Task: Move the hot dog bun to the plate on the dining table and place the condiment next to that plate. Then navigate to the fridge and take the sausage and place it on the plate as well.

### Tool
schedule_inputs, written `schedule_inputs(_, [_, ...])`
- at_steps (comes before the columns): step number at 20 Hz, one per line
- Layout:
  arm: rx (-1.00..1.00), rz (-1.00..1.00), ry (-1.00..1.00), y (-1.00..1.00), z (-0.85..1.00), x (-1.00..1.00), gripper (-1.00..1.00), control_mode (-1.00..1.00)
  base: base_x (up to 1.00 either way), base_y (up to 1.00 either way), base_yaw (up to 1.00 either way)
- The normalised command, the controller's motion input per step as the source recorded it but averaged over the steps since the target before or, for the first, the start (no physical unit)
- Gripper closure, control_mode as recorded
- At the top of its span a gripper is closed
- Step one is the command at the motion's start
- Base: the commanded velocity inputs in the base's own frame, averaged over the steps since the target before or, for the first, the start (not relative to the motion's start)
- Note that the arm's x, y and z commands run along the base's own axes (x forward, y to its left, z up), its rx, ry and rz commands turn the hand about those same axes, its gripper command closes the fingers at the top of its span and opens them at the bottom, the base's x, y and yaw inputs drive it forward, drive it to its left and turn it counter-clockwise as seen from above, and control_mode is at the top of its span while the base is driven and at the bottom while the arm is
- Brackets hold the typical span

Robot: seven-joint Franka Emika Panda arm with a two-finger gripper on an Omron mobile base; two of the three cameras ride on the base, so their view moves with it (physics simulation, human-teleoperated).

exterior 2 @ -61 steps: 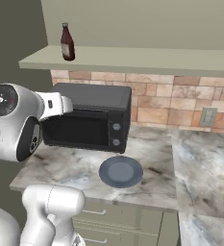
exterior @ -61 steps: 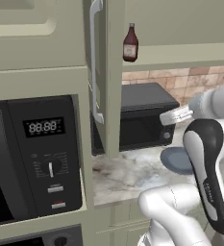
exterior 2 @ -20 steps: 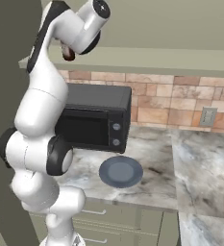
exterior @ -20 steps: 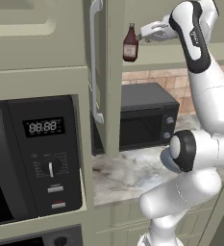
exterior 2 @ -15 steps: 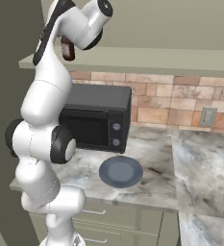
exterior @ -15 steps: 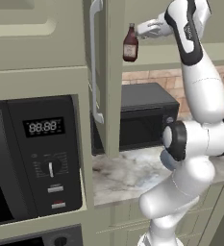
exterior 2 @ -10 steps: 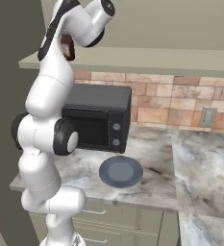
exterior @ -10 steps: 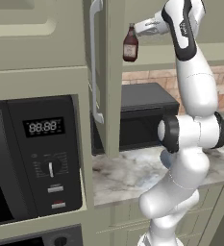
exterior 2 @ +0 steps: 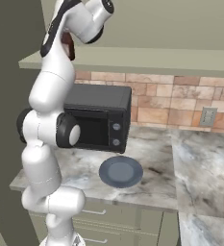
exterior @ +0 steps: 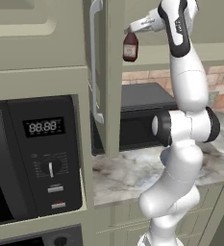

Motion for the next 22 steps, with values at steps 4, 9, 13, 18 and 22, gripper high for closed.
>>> schedule_inputs(4, [0.00, 0.00, 0.00, 0.14, 0.00, 0.00, 1.00, -1.00, 0.00, 0.00, 0.00])
schedule_inputs(9, [0.00, 0.00, -0.03, -0.05, 0.00, 0.00, 1.00, -1.00, 0.00, 0.00, 0.00])
schedule_inputs(13, [0.00, 0.00, -0.12, -0.14, 0.00, -0.34, 1.00, -1.00, 0.00, 0.00, 0.00])
schedule_inputs(18, [0.03, 0.00, -0.17, -0.25, 0.00, -1.00, 1.00, -1.00, 0.00, 0.00, 0.00])
schedule_inputs(22, [0.11, 0.00, -0.14, -0.19, 0.00, -1.00, 1.00, -1.00, 0.00, 0.00, 0.00])
